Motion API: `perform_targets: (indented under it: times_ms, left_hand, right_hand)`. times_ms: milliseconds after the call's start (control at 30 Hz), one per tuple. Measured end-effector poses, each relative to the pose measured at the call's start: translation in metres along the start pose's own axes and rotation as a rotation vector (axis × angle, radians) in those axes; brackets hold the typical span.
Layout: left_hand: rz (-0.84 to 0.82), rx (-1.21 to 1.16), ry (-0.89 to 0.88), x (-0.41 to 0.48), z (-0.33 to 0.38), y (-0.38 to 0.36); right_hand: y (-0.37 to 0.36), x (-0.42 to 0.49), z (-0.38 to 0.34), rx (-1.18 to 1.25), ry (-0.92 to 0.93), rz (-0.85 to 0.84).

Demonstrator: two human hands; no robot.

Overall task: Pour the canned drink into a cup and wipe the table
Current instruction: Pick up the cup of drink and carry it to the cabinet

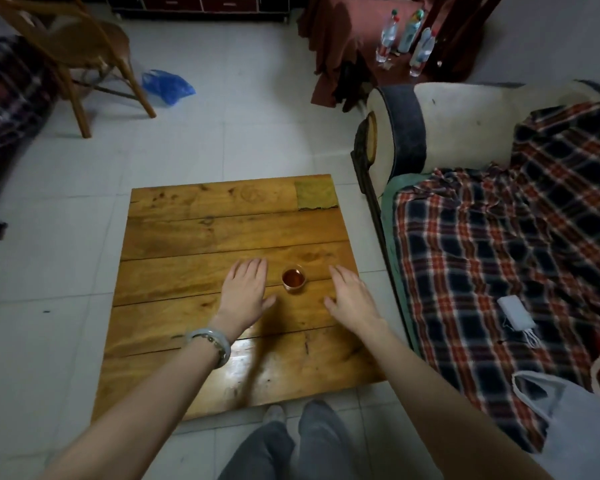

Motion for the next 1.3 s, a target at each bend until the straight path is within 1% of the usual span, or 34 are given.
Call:
perform_targets:
  times_ms: [167,333,433,533,700,833,1000,1167,1300]
  left_hand:
    - [-0.055,-0.138,0.169,0.023,-0.003,-0.041]
    - [-0.090,-0.221,0.236,0.047,0.003,-0.090]
    - [-0.081,-0.331,0.244,0.064,0.005,-0.121]
    - [-0.120,-0.476,0.227,0.082,0.008,-0.148]
    - [-0.138,-0.586,0.192,0.107,0.011,-0.179]
    - [-0.146,-0.693,0.180,0.121,0.015,-0.187]
    - [-0.095,-0.779,0.219,0.126,0.017,-0.186]
    - [-0.021,-0.851,0.258,0.120,0.013,-0.172]
    - [0.049,-0.859,0.281,0.104,0.001,-0.142]
  right_hand:
    - [-0.019,0.048,0.027,0.006,0.020,-0.103]
    - [-0.055,0.091,0.049,0.097,0.034,-0.140]
    - [-0.081,0.114,0.062,0.164,0.037,-0.155]
    - [-0.104,0.136,0.072,0.210,0.041,-0.191]
    - [-0.129,0.165,0.085,0.225,0.064,-0.196]
    - [-0.138,0.179,0.082,0.254,0.147,-0.184]
    - [-0.138,0.184,0.072,0.347,0.207,-0.131]
    - [-0.119,0.178,0.058,0.386,0.258,-0.093]
    - [-0.091,0.167,0.034,0.387,0.319,-0.093]
Point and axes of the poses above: each hand's wrist, its own x-axis towards the middle knuckle, its own y-axis out of the back of the hand, z = x × y, the point moved 1 cm from there along x, towards the middle knuckle, and after that the axes turned 9 degrees about -z, right-handed, at the moved point
